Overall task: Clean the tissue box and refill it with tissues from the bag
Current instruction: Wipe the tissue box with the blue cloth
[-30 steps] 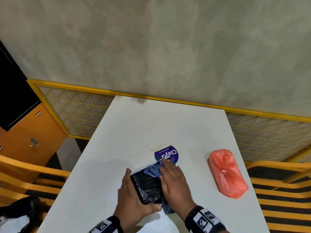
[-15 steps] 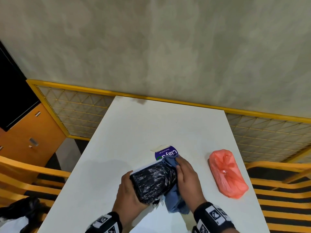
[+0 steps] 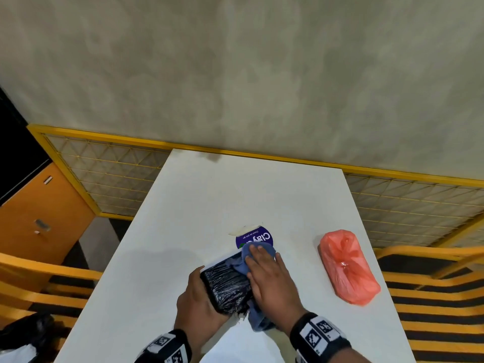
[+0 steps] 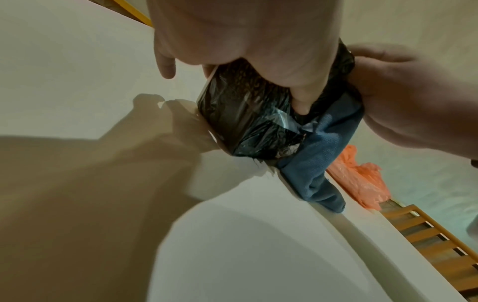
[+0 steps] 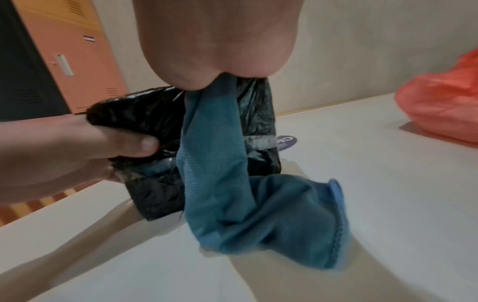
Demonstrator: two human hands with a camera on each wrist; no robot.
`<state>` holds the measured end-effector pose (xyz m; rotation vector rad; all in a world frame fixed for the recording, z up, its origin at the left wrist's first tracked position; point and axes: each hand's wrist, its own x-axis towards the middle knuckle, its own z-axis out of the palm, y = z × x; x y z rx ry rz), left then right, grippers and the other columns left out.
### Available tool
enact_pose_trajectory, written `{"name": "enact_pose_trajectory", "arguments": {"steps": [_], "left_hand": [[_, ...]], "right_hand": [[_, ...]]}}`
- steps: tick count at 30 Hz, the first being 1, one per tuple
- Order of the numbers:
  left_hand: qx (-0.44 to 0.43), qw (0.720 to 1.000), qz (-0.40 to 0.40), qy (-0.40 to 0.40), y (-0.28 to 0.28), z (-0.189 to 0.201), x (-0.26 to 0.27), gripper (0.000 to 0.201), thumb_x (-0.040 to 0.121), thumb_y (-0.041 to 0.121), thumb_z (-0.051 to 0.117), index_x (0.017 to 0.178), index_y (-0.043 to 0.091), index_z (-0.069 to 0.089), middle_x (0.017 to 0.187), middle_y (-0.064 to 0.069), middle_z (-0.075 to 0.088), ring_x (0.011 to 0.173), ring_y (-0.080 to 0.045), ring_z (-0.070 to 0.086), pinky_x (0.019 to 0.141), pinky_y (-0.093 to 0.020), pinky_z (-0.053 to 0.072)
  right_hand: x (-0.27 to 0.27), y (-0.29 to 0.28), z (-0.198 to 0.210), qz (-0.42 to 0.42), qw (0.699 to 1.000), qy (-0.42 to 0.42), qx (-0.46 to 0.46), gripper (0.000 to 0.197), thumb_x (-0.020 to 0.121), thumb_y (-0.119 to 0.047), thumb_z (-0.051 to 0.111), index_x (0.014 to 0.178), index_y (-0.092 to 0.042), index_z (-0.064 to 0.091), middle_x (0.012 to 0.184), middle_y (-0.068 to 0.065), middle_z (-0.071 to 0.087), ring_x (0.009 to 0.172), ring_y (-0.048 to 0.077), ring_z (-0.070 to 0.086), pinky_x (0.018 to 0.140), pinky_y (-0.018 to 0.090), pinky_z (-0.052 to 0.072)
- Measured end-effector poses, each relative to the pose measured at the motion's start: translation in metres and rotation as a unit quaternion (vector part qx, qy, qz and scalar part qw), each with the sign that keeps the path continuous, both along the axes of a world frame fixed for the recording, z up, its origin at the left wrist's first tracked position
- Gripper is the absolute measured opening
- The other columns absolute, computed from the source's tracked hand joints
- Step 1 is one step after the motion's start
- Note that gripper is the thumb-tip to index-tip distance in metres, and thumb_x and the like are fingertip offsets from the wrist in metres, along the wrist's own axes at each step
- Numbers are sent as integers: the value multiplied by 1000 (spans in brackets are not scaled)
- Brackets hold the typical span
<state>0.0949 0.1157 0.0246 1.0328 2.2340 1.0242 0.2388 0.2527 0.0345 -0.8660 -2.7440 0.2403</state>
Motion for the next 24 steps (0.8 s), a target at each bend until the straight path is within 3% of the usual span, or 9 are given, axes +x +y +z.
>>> {"name": "enact_pose_trajectory", "arguments": {"steps": [6, 9, 11, 14, 16, 18, 19, 22, 24], "left_hand": [[-13, 1000, -11, 23, 1, -2, -1, 109, 43, 66, 82, 132, 33, 30, 115, 10, 62, 98, -25, 69, 81, -46, 56], [-35, 999, -18, 14, 0, -8, -4, 125, 38, 74, 81, 140, 31, 24, 131, 8, 54, 114, -25, 64, 95, -53, 50], [-83, 995, -49, -17, -3, -6, -8, 148, 36, 79, 81, 152, 27, 3, 153, 7, 31, 141, -22, 40, 116, -59, 26], [-137, 985, -100, -32, -9, 10, -16, 165, 38, 86, 75, 151, 26, -29, 165, 6, -8, 154, -17, -3, 122, -57, -3], [-135, 985, -110, 13, -4, 26, -19, 160, 38, 101, 54, 151, 25, -29, 166, 2, -17, 154, -18, -13, 122, -57, -3], [-142, 976, -130, 104, 15, 44, -12, 150, 44, 106, 38, 153, 23, -24, 166, 0, -20, 153, -20, -16, 122, -60, 0], [-145, 968, -146, 147, 29, 53, -5, 146, 50, 102, 40, 154, 22, -23, 166, -1, -20, 153, -23, -16, 121, -61, 0], [-176, 941, -209, 199, 79, 73, 25, 139, 59, 89, 55, 153, 23, -24, 168, -4, -10, 154, -28, -8, 119, -66, 3], [-218, 926, -230, 203, 106, 75, 38, 139, 61, 82, 61, 153, 23, -25, 166, -8, 5, 152, -32, 7, 114, -68, 12]], "right_hand": [[3, 15, -6, -54, 991, 78, -94, 52, 97, -31, 30, 140, -11, 51, 151, 7, 42, 139, 20, 39, 116, 28, 25], [8, 16, 0, -74, 977, 119, -162, 47, 101, -29, 35, 142, -13, 49, 150, 3, 43, 137, 15, 41, 111, 12, 21], [12, 18, 7, -115, 954, 173, -215, 37, 103, -19, 43, 139, -13, 52, 142, 1, 51, 131, 13, 46, 107, 11, 25], [28, 23, 20, -221, 879, 303, -293, 27, 103, -10, 45, 122, -22, 60, 122, -1, 63, 108, -2, 59, 98, 14, 41], [44, 25, 22, -256, 816, 392, -338, 26, 103, -6, 44, 114, -20, 63, 118, -1, 66, 99, -8, 61, 93, 15, 47], [60, 21, 24, -279, 776, 439, -356, 28, 103, -7, 42, 115, -19, 65, 121, 0, 67, 110, 7, 62, 99, 29, 49], [66, 18, 25, -281, 766, 452, -360, 30, 103, -6, 41, 115, -19, 66, 123, 3, 66, 114, 14, 60, 97, 24, 50], [77, 6, 35, -275, 769, 460, -349, 45, 103, 1, 40, 105, -34, 68, 119, -4, 67, 119, 18, 56, 77, -1, 43], [79, -1, 48, -252, 793, 441, -337, 70, 102, 5, 38, 91, -56, 71, 104, -28, 69, 109, -1, 59, 75, -2, 41]]}}
